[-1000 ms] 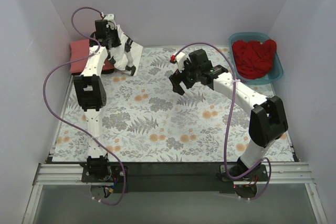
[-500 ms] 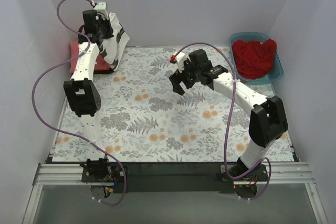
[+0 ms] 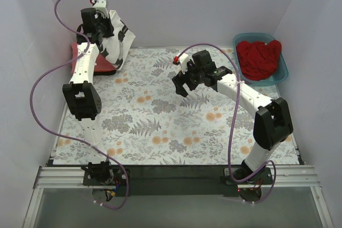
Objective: Fold and stack the t-shirts
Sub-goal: Neatly place the folded tshirt to the corner
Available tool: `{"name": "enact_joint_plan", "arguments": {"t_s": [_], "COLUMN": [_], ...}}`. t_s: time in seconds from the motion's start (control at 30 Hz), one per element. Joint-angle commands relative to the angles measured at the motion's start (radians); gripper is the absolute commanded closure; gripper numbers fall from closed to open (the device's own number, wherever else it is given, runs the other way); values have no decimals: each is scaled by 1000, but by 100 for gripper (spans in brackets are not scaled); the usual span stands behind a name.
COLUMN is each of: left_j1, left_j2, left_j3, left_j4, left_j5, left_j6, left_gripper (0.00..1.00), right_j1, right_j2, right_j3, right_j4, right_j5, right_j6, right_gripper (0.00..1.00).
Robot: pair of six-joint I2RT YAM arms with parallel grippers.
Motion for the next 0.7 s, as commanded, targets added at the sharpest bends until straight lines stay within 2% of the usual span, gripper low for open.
{"name": "enact_joint_plan", "arguments": {"t_s": [0.0, 0.67], "left_j1": [33, 165], "left_j2": [-50, 134], "left_j3": [9, 32], "left_j4": [27, 76], "left_j5": [11, 6], "left_j6": [20, 63], "left_gripper": [100, 100], "right_j1": [-1, -1], "right_j2": [-3, 46], "right_j3": [13, 37], "right_j4": [4, -18], "right_j5": [-10, -20], "right_j6": [1, 5], "right_gripper": [2, 2]}}
